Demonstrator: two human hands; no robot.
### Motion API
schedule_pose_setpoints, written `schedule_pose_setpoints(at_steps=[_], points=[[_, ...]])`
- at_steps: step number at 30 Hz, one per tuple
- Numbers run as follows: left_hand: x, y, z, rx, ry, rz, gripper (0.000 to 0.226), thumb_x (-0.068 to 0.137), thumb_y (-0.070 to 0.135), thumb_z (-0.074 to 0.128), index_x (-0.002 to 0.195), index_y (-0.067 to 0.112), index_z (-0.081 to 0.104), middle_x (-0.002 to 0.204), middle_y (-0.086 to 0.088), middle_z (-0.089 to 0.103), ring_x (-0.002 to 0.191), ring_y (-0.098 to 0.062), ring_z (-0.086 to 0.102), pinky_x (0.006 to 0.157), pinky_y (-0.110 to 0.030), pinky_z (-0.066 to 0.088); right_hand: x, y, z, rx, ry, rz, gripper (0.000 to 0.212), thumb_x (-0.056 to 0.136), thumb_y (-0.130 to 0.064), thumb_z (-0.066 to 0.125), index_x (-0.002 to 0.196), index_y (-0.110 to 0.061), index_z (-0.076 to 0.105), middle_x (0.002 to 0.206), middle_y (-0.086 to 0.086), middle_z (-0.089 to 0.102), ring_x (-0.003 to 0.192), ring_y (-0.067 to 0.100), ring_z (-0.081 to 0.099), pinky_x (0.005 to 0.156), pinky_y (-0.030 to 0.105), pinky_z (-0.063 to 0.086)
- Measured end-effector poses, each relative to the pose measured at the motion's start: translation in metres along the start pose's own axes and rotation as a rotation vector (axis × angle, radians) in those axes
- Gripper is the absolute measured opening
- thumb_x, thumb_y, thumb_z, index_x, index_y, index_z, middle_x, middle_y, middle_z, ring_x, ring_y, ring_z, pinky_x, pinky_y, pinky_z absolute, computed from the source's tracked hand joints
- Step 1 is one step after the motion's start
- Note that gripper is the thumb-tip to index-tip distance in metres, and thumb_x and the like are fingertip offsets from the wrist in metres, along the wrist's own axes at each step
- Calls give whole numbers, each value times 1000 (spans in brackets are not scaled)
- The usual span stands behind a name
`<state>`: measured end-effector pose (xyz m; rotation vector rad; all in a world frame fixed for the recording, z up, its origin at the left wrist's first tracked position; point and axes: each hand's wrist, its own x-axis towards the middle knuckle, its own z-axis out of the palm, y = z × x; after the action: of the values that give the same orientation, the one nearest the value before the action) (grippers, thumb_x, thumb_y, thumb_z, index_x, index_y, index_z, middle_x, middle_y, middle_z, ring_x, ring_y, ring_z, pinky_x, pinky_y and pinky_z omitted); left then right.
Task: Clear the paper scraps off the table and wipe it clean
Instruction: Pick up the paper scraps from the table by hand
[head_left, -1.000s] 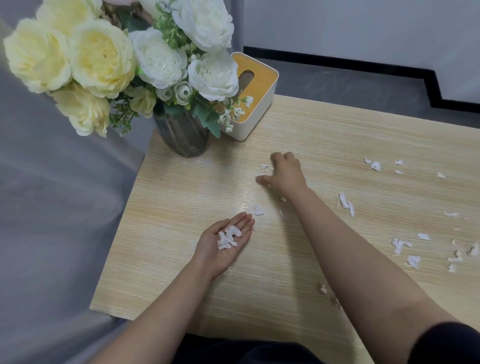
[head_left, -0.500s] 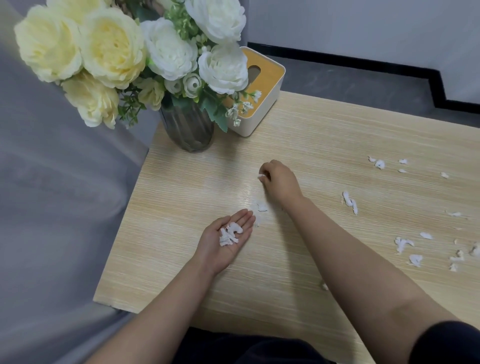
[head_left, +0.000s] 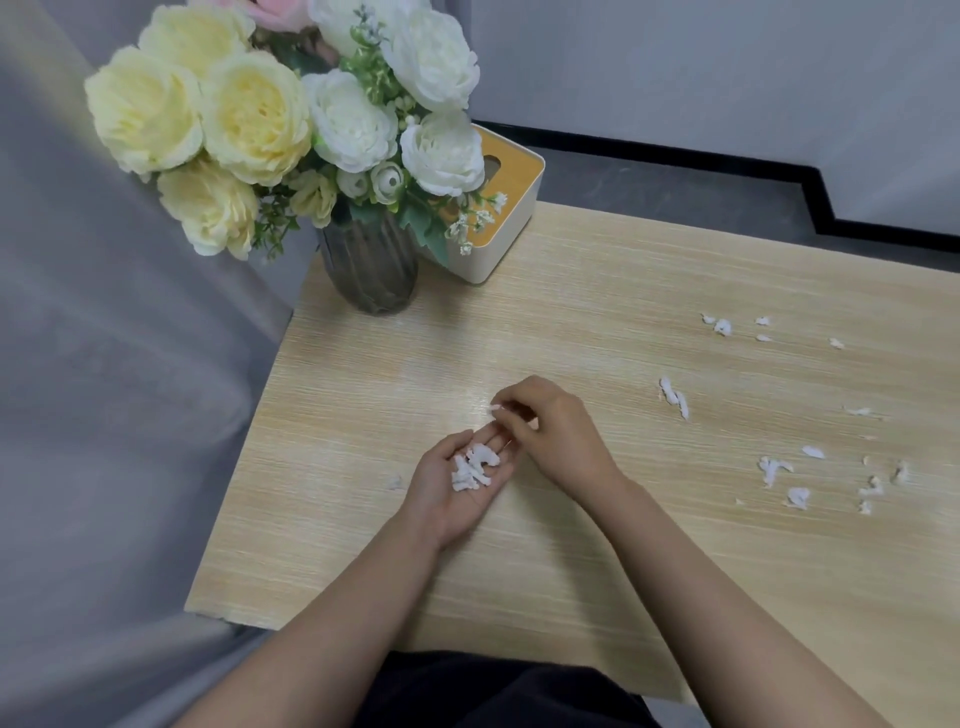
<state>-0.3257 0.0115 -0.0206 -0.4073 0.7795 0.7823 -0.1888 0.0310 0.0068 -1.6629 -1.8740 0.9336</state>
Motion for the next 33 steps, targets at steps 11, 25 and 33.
schedule_pose_setpoints(at_steps=[11,25,33], points=[[-10,-4,-16,3,112,21,34,94,10,37,80,-8,63,70,-15,66,52,-18,63,46,-19,48,-43,-2,35,-305,-94,-177,14,80,-18,57,89,-12,67,90,2,69,79,26,57,72,39,48],[-18,8,-31,203,12,43,35,80,6,43,95,-13,69,109,-25,65,93,-37,68,87,-50,47,-17,50,6,-64,266,397,15,86,-12,62,99,-7,69,96,6,68,88,19,60,75,24,39],[-21,16,-37,233,8,27,34,78,7,45,92,-11,70,106,-23,67,89,-35,69,83,-47,49,8,74,23,-206,203,510,10,86,-12,58,92,-6,64,100,10,58,91,25,55,70,29,38]])
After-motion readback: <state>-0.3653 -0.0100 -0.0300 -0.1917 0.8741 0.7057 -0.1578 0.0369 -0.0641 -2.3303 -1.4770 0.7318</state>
